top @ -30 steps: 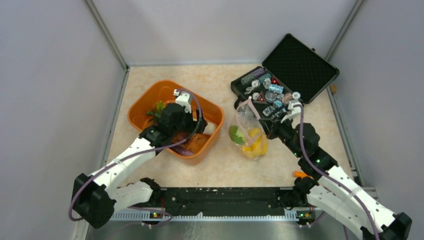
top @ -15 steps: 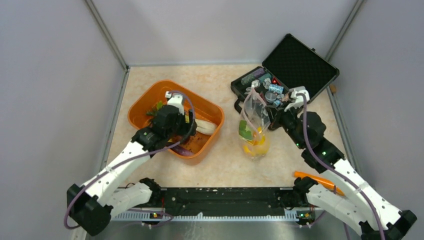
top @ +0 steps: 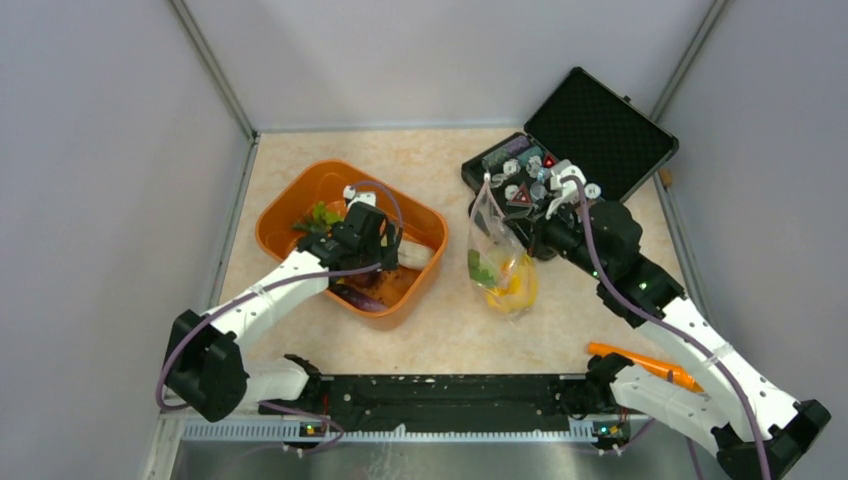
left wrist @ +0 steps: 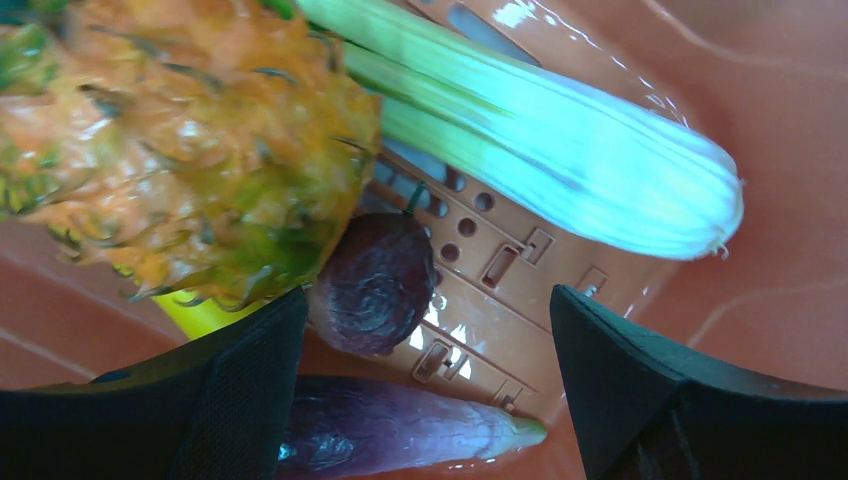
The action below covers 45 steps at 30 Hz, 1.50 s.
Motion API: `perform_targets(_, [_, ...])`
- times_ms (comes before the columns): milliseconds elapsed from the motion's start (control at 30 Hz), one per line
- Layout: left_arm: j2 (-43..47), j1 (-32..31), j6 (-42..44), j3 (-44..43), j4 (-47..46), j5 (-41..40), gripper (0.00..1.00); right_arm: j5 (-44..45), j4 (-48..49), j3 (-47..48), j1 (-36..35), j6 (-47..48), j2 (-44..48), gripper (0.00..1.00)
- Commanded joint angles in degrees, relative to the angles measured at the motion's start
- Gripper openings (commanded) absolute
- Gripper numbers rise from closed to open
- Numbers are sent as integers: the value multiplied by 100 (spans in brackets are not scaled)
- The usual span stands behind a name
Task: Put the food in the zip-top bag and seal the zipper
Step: Pick up the fake fruit from the bin.
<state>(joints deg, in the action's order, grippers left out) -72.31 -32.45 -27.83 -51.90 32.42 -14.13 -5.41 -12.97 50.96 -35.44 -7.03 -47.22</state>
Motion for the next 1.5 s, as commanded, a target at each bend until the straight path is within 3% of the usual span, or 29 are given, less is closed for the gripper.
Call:
perform_targets(0, [54, 13, -894, 147, -232, -894, 91, -425, -68, 421, 28, -140, 104, 0])
perform_targets(133, [165, 2, -1091, 778, -1161, -1104, 91, -171, 234, 181, 26, -156, 379, 0])
perform_targets(333, [-34, -204, -1557, 1113, -1402, -1646, 91, -111, 400, 100, 28, -135, 398, 0])
perform_targets(600, [-134, -240, -1485, 1706, -2831, -2152, 92, -294, 363, 76, 29, -301, 305, 0])
perform_targets(767, [-472, -244, -1482, 1762, -2934, -2455, 82, -248, 310, 45, 24, -420, 454, 0])
perform_targets(900, [-521, -239, -1294, 1944, -3359, -1928, 57, -212, 405, -53, 24, -504, 572, 0])
perform_targets(1033, [-553, -238, -1314, 1974, -3321, -1628, 45, -112, 274, 19, 28, -595, 548, 0])
perform_targets(1133, [-398, -240, -1306, 1969, -3269, -1436, 28, -53, 259, 22, 28, -709, 579, 0])
perform_targets(1267, [127, -249, -1147, 1835, -2906, -1217, 20, -21, 314, -79, 24, -801, 638, 0])
perform_targets(1467, [916, -241, -772, 1411, -2399, -759, 20, 108, 351, -171, 28, -995, 603, 0])
